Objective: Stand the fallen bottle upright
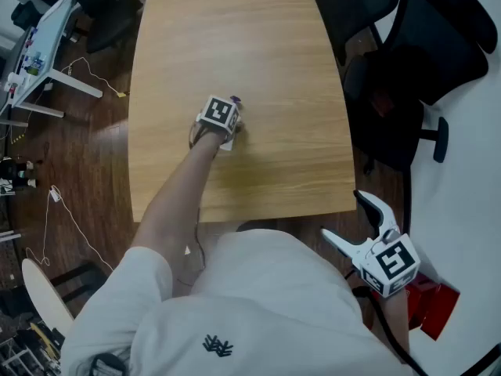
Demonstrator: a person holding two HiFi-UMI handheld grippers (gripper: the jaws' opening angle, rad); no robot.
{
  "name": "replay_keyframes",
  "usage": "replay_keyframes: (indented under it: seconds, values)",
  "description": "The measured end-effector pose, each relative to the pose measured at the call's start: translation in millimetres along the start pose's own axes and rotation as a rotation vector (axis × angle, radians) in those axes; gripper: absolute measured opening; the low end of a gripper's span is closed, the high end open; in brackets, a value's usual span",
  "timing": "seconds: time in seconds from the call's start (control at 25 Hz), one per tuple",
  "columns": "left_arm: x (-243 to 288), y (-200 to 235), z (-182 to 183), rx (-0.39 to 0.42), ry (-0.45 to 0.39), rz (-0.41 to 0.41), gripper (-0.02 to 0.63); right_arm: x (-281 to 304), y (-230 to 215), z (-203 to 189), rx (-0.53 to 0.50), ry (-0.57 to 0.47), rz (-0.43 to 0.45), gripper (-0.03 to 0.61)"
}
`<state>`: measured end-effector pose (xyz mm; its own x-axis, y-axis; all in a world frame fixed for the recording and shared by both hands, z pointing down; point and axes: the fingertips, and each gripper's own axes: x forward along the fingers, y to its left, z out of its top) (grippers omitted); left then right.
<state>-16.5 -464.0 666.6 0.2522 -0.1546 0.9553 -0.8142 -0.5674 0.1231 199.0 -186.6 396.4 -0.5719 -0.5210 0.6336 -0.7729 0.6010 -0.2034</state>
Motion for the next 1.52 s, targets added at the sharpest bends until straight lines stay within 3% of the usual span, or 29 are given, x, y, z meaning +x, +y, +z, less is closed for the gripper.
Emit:
replay_keyframes:
  seconds: [0.36, 0.56, 0.76, 0.88, 1.08, 1.16, 1.32, 1.52]
  values:
    - [1, 4, 8, -0.005, -0.005, 0.02, 0.38, 14, -9, 7, 0.022, -0.014, 0.009, 0.41]
    - [-33, 8, 24, -0.037, -0.185, 0.045, 0.377, 10, -11, 2, 0.032, -0.013, 0.008, 0.411]
    - [-74, -1, 30, -0.038, -0.48, 0.083, 0.376, 7, -6, -3, 0.026, 0.002, 0.022, 0.41]
    - [-85, -13, 19, -0.024, -0.631, 0.13, 0.376, 3, -2, -5, 0.017, 0.019, 0.032, 0.411]
    - [-90, -25, -14, -0.105, -0.789, 0.175, 0.374, -5, 3, -10, -0.007, 0.054, 0.042, 0.411]
    - [-95, -32, -22, -0.106, -0.851, 0.186, 0.376, -8, 5, -14, -0.019, 0.068, 0.046, 0.411]
    - [-103, -48, -33, -0.034, -0.936, 0.222, 0.379, -15, 14, -16, -0.054, 0.099, 0.055, 0.411]
    - [-84, -65, -61, -0.027, -0.92, 0.209, 0.373, -27, 27, -20, -0.102, 0.122, 0.054, 0.411]
